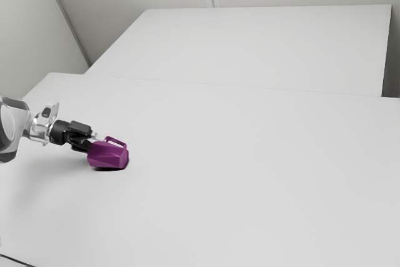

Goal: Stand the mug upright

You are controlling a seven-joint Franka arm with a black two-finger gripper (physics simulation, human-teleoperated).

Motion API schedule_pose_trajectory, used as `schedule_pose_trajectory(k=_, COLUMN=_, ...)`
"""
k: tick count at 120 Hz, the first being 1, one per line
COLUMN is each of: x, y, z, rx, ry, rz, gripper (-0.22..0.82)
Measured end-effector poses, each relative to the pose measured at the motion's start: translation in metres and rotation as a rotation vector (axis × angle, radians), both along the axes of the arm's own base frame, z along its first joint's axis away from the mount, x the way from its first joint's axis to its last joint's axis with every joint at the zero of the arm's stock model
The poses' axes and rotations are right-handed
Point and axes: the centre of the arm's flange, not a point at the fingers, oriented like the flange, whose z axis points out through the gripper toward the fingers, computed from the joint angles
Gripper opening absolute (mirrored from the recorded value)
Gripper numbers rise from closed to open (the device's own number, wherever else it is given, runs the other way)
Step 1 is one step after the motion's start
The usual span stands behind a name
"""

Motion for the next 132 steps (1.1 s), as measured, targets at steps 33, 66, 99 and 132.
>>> schedule_pose_trajectory(k=33, x=-0.001, y=0.0, z=-0.001, rx=0.001, ry=-0.009, rz=-0.008, gripper=-0.07)
schedule_pose_trajectory(k=66, x=0.005, y=-0.002, z=0.039, rx=0.036, ry=-0.069, rz=-0.031, gripper=-0.16)
schedule_pose_trajectory(k=99, x=0.055, y=-0.113, z=0.15, rx=0.43, ry=-0.128, rz=-0.389, gripper=-0.18)
schedule_pose_trajectory(k=132, x=0.097, y=-0.281, z=0.193, rx=1.001, ry=-0.181, rz=-0.697, gripper=-0.18)
